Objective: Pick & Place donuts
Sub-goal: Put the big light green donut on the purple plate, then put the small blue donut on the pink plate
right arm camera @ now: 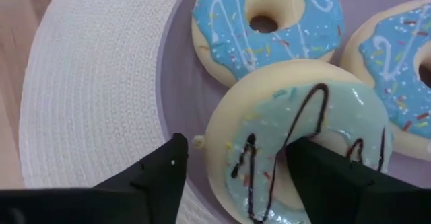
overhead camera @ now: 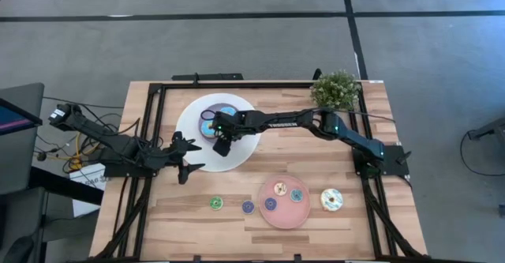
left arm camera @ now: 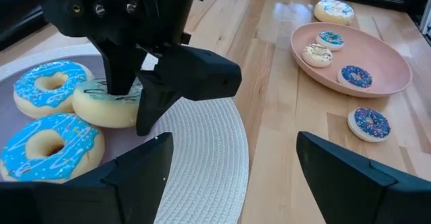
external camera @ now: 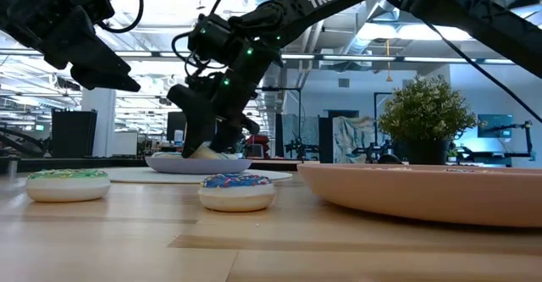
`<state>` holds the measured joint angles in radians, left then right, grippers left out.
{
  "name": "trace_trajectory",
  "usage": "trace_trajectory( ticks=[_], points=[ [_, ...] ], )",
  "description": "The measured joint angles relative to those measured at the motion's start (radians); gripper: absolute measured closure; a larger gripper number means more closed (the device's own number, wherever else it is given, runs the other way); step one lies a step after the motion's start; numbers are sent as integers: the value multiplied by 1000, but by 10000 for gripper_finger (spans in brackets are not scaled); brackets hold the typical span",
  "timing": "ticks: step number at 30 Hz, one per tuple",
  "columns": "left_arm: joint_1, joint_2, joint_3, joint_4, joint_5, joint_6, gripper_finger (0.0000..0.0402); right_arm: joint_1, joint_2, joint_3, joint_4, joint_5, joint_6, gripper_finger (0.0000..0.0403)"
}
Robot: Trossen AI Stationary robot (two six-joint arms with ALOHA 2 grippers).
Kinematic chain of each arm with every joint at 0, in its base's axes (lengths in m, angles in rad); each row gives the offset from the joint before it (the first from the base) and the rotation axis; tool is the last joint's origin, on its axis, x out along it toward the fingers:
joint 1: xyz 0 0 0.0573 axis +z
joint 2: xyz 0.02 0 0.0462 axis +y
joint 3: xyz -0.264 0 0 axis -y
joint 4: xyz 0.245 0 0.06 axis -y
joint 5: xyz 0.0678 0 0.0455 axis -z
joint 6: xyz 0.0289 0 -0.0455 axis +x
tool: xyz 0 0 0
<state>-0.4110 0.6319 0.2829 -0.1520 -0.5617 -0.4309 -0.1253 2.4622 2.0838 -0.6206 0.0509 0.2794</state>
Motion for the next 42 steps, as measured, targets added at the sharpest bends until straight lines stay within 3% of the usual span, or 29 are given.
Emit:
trace_trajectory(
  ticks=[12, 17, 23, 28, 32, 37, 42],
  points=[
    [0, 0, 0, 0, 1, 0, 93, -15, -11, 145, -233, 1, -12, 147],
    [0, 0, 0, 0, 9, -1, 93, -14, -11, 207, -443, 6, -31, 147],
    [0, 0, 0, -1, 15, -8, 93, 32, -77, 152, -581, 197, -71, 147],
    [0, 0, 0, -4, 25, -36, 93, 97, -210, -36, -569, 218, -64, 147],
    [0, 3, 0, -6, -5, -62, 93, 157, -388, -300, -464, 252, 7, 147],
    [-2, 22, -1, 25, -38, -88, 93, 244, -644, -687, -297, 298, 199, 147],
    [-2, 105, -1, 176, -76, -36, 93, 332, -894, -1026, -165, 315, 416, 147]
  ],
)
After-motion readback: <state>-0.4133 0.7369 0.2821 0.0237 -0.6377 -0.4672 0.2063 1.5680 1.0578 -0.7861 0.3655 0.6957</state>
